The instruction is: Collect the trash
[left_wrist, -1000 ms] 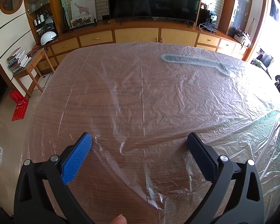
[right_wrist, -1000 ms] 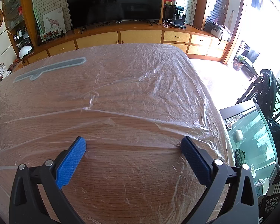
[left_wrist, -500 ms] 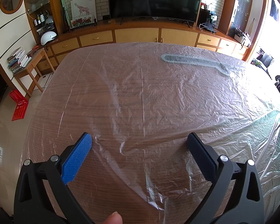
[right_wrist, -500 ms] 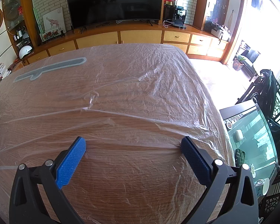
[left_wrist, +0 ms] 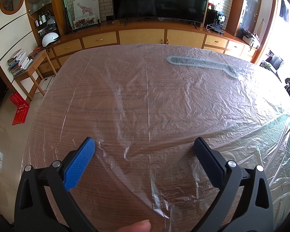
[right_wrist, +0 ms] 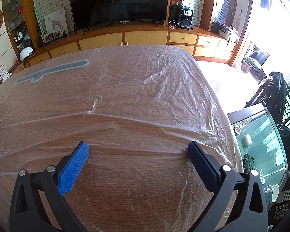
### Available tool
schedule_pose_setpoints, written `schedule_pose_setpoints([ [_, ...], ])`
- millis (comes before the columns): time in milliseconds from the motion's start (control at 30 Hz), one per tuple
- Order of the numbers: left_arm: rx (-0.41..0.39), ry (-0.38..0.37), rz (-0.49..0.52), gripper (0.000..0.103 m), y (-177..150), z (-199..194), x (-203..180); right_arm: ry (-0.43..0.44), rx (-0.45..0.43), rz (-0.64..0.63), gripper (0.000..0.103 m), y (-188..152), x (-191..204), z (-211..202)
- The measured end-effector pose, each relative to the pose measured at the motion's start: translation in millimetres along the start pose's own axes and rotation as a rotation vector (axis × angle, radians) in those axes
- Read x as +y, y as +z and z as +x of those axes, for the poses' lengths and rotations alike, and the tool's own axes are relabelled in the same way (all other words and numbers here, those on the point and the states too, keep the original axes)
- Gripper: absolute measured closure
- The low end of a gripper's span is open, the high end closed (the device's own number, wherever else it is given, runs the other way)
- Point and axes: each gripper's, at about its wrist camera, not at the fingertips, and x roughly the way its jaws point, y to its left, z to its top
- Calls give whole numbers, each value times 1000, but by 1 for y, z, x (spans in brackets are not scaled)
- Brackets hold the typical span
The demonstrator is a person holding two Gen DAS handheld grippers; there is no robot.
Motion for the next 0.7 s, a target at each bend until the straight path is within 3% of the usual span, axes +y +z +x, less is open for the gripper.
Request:
schedule_pose_setpoints([
  [700,0,0,0,1,0,0,0,0,0,0,4,0,0,0],
])
